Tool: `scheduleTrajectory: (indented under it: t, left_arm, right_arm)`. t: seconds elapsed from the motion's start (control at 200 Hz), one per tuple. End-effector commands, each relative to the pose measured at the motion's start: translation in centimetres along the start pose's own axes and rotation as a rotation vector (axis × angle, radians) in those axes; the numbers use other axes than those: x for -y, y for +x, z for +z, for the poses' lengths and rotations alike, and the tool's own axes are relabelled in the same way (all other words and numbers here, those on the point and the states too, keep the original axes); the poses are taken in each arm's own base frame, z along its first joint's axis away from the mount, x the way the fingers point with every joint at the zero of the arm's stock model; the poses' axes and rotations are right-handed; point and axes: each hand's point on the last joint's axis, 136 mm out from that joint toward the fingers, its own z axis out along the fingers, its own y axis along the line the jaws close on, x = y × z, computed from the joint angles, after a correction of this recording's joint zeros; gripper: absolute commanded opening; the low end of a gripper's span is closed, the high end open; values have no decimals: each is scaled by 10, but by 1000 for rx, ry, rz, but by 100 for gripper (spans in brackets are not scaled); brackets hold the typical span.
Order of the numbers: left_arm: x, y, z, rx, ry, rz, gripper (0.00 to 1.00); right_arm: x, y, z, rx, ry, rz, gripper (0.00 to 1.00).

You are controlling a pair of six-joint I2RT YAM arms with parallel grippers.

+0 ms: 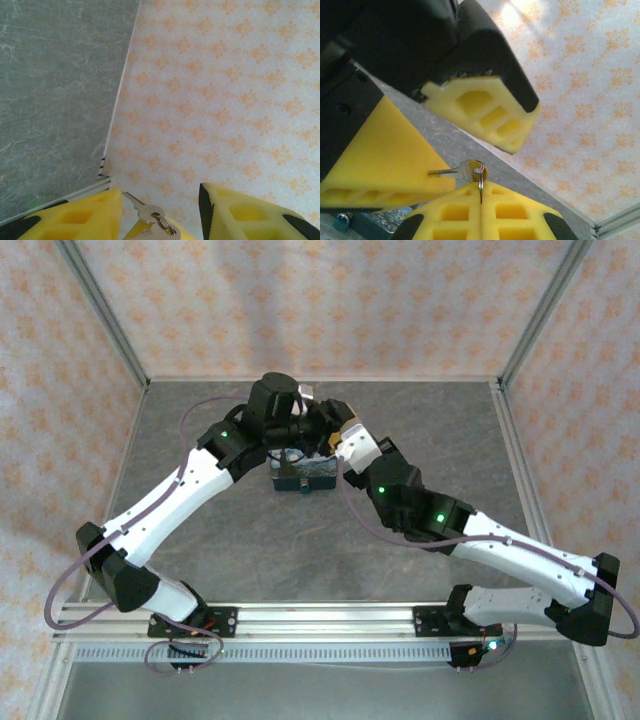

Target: Unlock a padlock with a key

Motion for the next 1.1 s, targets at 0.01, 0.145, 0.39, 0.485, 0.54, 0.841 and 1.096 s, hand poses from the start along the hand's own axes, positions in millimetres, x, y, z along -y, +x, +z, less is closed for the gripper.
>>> scheduleTrajectory:
  t: [0.01,0.145,0.39,0.485,0.54,0.841,1.096]
  left_arm:
    - [10,-3,-9,16,43,3,41]
    - [10,-3,-8,15,51,-2,28]
    - [9,-8,-7,17,54,-2,8]
    - [8,-10,-7,23,54,1,0]
    - [7,-12,-9,32,53,8,0]
    - [7,-28,-30,135,-3,149,0]
    - [15,-34,-42,177,-68,351,0]
  right_arm:
    - [4,-4,-4,24,30,-18,0]
    - [-3,-2,-4,22,24,-43,0]
    - [-3,-3,-4,29,23,-46,0]
    - [-3,-2,-5,25,20,-42,0]
    - [-3,0,-6,19,15,-37,0]
    - [7,19,-20,-47,4,69,36]
    - [20,34,-42,-88,-45,299,57]
